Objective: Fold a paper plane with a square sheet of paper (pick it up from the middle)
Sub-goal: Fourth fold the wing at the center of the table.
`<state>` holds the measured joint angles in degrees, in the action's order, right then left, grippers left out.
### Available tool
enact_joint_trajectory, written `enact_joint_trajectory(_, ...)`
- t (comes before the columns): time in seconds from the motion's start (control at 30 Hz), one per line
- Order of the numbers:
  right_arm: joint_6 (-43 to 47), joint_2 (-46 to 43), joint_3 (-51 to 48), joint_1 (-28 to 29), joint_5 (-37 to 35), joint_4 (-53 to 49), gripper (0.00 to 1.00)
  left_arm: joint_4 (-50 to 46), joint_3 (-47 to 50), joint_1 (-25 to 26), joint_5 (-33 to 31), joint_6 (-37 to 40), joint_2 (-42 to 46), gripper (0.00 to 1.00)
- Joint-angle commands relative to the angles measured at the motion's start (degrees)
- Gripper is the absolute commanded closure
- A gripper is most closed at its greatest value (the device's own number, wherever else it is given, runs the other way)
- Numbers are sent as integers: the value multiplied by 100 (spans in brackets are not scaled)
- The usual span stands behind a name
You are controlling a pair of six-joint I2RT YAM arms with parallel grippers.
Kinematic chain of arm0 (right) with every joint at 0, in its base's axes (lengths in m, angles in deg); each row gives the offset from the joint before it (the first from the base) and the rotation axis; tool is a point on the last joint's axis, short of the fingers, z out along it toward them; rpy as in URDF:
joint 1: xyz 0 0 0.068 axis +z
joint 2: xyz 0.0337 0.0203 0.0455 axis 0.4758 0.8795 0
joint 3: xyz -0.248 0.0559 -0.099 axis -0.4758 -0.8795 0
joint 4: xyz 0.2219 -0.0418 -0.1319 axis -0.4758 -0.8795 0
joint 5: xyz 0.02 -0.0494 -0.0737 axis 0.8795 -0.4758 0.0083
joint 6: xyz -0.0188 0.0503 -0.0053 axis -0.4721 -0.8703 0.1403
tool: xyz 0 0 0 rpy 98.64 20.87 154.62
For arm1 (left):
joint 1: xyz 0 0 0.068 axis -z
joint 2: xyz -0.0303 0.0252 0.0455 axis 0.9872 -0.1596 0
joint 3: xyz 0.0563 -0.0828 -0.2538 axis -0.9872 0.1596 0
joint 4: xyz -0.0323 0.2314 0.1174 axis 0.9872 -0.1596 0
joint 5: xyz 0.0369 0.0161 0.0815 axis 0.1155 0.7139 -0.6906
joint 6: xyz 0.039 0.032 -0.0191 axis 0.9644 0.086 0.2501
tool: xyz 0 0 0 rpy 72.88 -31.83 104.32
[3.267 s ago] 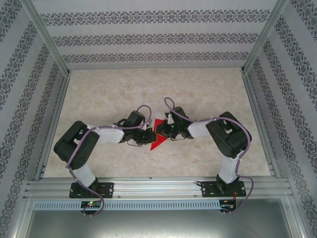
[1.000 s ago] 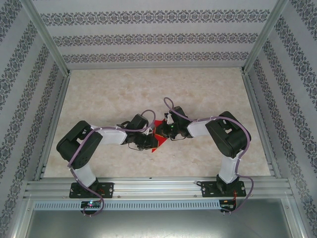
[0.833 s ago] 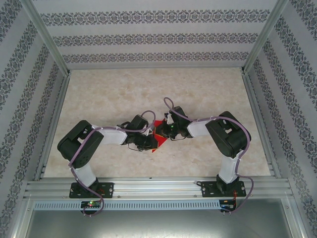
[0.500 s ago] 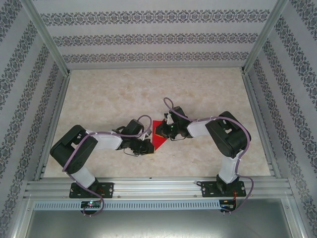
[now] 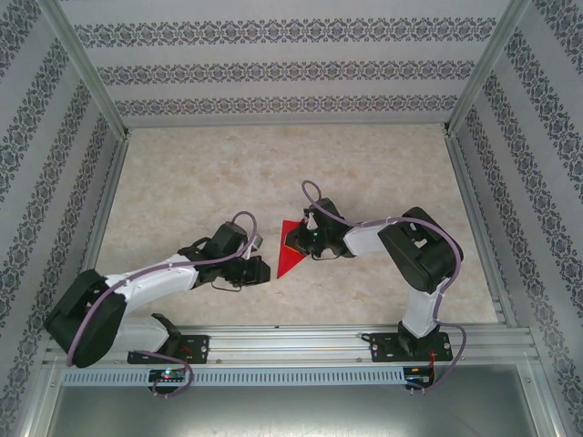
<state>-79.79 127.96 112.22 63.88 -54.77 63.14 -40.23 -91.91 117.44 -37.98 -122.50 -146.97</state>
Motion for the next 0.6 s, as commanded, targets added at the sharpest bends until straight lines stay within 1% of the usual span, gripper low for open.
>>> enact_joint_trajectory(0.0,-604,108,-348,312,-991,-575,88,-249,-224,-76,-364,-97,47,85)
enact_joint_trajectory(0.03,-739,67,-397,417,-1152,-534,88,-219,-298,-89,-380,-84,-22,85)
enact_joint_trajectory(0.13,-1004,39,-449,595,-1339,-422,88,0,-502,-119,-453,-109,-356,86)
enact_joint_trajectory(0.27,-1048,13,-485,605,-1391,-425,88,523,-619,-187,-611,-314,-826,87)
enact_joint_trajectory(0.4,-1079,39,-494,608,-1345,-334,87,1385,-724,-217,-176,-638,-1474,89)
enact_joint_trajectory(0.57,-1049,33,-485,593,-1281,-273,87,1664,-786,-226,-33,-749,-1963,89)
